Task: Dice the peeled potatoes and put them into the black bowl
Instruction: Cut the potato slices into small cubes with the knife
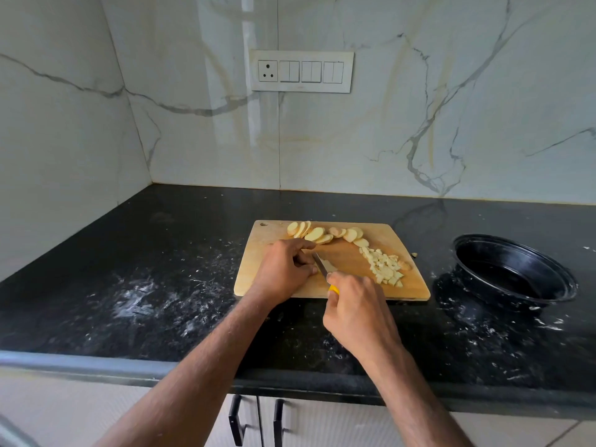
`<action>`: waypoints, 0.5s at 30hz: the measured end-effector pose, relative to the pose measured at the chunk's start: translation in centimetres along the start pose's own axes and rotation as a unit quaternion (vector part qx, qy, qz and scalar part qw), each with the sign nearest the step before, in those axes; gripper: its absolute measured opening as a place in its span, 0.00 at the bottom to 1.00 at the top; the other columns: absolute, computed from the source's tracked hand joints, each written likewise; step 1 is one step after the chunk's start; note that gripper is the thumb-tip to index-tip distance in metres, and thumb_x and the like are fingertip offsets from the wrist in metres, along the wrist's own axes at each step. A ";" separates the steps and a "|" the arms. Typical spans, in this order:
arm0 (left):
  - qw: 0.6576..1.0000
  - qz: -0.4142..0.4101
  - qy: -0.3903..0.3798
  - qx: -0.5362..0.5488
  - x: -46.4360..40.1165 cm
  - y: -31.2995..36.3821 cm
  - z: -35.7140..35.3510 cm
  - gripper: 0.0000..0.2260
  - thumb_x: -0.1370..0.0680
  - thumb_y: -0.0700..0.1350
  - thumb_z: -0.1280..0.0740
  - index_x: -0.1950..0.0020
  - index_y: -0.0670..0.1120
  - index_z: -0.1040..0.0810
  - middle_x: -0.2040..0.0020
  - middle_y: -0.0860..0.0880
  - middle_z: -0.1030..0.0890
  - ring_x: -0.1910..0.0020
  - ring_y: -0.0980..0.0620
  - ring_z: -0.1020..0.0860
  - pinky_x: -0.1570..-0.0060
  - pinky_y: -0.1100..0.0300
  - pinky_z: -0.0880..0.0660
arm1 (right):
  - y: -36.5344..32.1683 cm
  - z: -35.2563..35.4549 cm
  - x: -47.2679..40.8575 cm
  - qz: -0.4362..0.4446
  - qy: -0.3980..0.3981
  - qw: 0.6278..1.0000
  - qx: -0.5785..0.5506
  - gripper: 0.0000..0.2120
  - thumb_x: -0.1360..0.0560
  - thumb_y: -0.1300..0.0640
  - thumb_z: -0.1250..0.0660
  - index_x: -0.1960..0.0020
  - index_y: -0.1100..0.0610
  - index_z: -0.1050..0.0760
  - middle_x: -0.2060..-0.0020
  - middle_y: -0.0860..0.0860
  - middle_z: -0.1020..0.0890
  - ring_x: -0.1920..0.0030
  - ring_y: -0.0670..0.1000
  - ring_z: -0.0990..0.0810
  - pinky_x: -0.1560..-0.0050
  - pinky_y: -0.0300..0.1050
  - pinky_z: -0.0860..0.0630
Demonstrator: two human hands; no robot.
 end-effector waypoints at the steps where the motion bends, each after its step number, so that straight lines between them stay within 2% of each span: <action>1: 1.000 -0.001 0.000 -0.001 0.0 0.0 0.0 0.20 0.30 0.35 0.22 0.39 0.45 0.17 0.64 0.57 0.16 0.60 0.63 0.18 0.50 0.68 0.22 | -0.1 -0.2 -0.1 0.001 -0.002 1.000 0.001 0.16 0.22 0.60 0.33 0.35 0.56 0.21 0.51 0.51 0.14 0.58 0.47 0.17 0.60 0.32 0.23; 5: 1.000 -0.006 -0.009 0.009 0.0 0.1 -0.2 0.20 0.29 0.34 0.24 0.38 0.44 0.18 0.64 0.57 0.16 0.60 0.64 0.18 0.49 0.68 0.23 | -0.4 -0.8 -0.9 0.002 -0.008 1.000 0.026 0.12 0.23 0.60 0.33 0.40 0.56 0.20 0.56 0.51 0.16 0.61 0.48 0.18 0.62 0.39 0.19; 11: 0.999 -0.022 -0.024 -0.024 0.1 0.2 -0.6 0.18 0.26 0.34 0.28 0.38 0.47 0.16 0.56 0.54 0.16 0.56 0.59 0.19 0.53 0.77 0.28 | -0.4 -0.7 -0.5 0.005 -0.005 1.000 0.026 0.10 0.23 0.60 0.34 0.42 0.55 0.21 0.57 0.50 0.16 0.61 0.48 0.19 0.62 0.41 0.18; 12: 0.999 -0.025 -0.027 -0.030 0.1 0.2 -0.6 0.17 0.26 0.34 0.28 0.39 0.48 0.16 0.54 0.54 0.17 0.55 0.58 0.20 0.52 0.75 0.28 | -0.3 -0.6 -0.1 0.003 -0.005 1.000 0.024 0.09 0.22 0.60 0.34 0.43 0.55 0.21 0.57 0.50 0.17 0.62 0.48 0.19 0.62 0.41 0.19; 15: 0.997 -0.044 -0.037 -0.050 -0.1 0.5 -0.7 0.14 0.25 0.35 0.28 0.43 0.50 0.14 0.50 0.51 0.17 0.50 0.53 0.21 0.46 0.63 0.24 | 0.1 -0.1 1.2 0.002 -0.012 1.000 0.022 0.07 0.22 0.58 0.34 0.44 0.54 0.21 0.60 0.48 0.18 0.63 0.48 0.20 0.63 0.40 0.19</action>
Point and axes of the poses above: each hand's wrist, its own x-axis away from the middle knuckle, its own z-axis out of the back of the hand, y = z × x, the point moved 7 cm from there along -x, towards the middle knuckle
